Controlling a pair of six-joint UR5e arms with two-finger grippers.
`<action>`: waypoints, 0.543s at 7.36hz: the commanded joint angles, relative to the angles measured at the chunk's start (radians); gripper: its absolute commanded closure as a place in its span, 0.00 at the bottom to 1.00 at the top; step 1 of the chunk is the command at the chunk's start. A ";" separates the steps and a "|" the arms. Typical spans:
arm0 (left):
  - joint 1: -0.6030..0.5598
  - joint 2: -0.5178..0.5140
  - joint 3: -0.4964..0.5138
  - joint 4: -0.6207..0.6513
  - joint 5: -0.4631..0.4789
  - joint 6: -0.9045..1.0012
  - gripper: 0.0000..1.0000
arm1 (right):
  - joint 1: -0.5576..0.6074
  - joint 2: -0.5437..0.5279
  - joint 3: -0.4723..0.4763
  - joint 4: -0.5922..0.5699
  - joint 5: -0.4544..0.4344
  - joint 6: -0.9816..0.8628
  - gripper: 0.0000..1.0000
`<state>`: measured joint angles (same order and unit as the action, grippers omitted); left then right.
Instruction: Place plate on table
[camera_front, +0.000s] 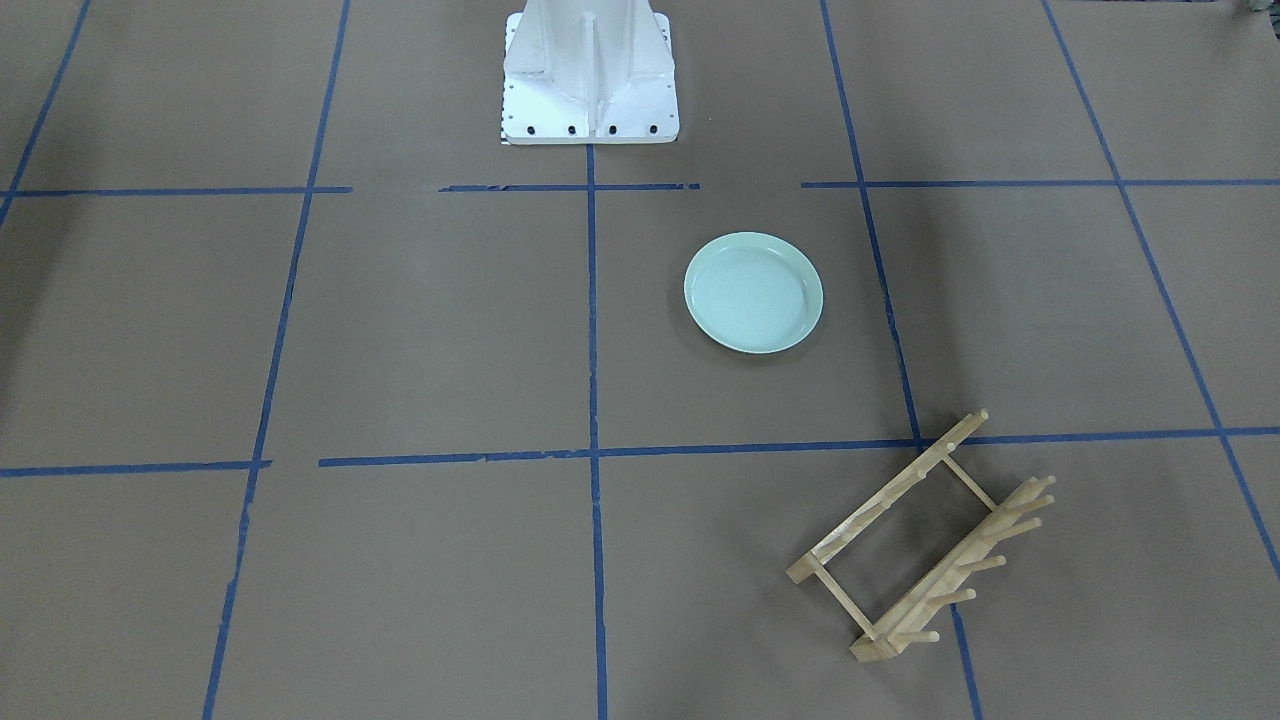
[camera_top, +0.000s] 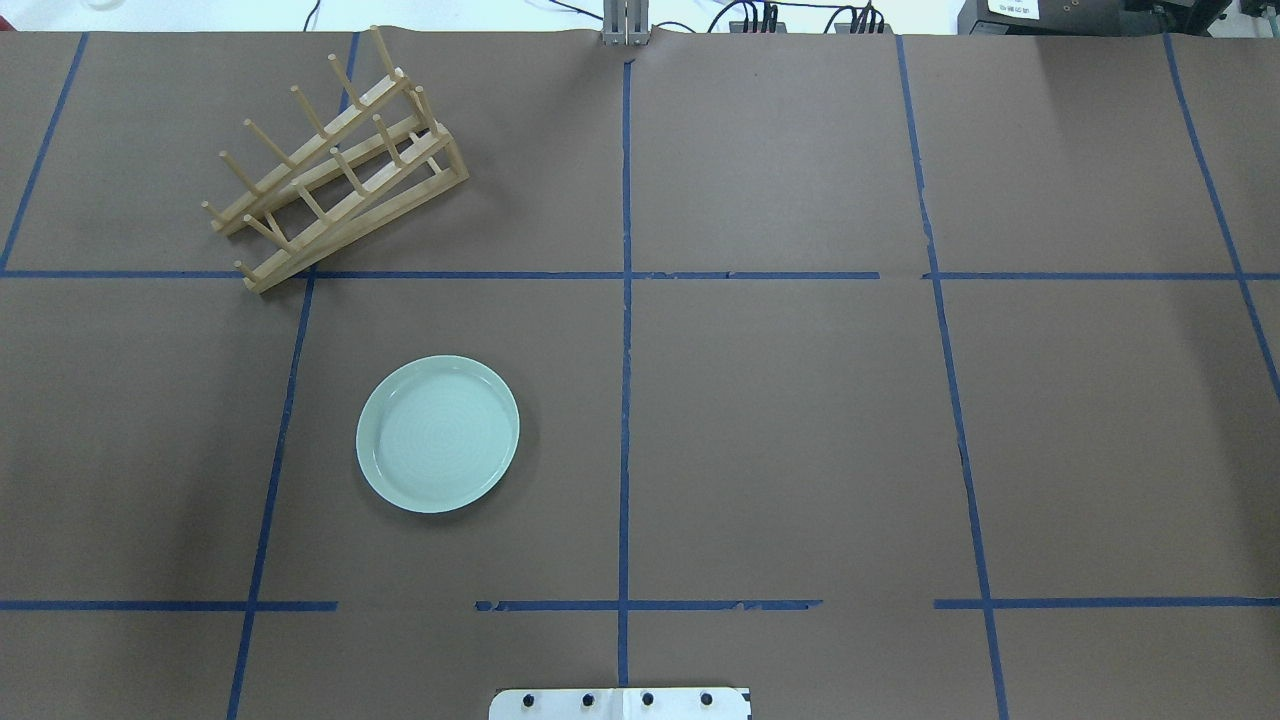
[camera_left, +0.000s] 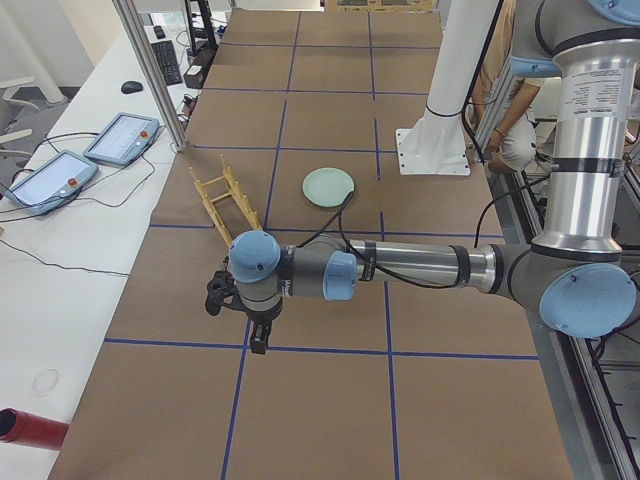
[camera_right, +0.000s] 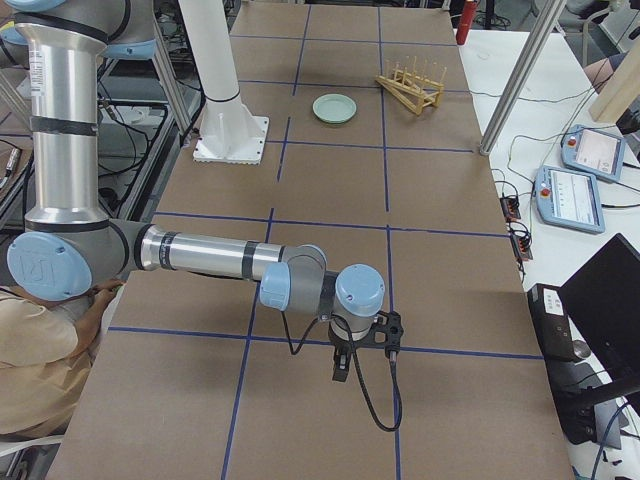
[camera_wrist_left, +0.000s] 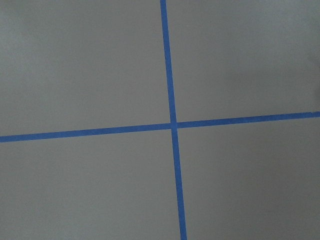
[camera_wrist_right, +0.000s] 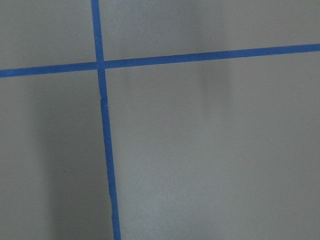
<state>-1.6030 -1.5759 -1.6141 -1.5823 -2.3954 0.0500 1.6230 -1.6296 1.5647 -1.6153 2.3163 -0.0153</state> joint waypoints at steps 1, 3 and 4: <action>0.000 -0.004 -0.018 0.091 0.001 0.011 0.00 | 0.000 0.001 0.000 0.000 0.000 0.000 0.00; 0.000 -0.009 -0.021 0.091 -0.002 0.011 0.00 | 0.000 0.001 0.000 0.000 0.000 0.000 0.00; 0.000 -0.007 -0.026 0.094 -0.002 0.011 0.00 | 0.000 0.001 0.000 0.000 0.000 0.000 0.00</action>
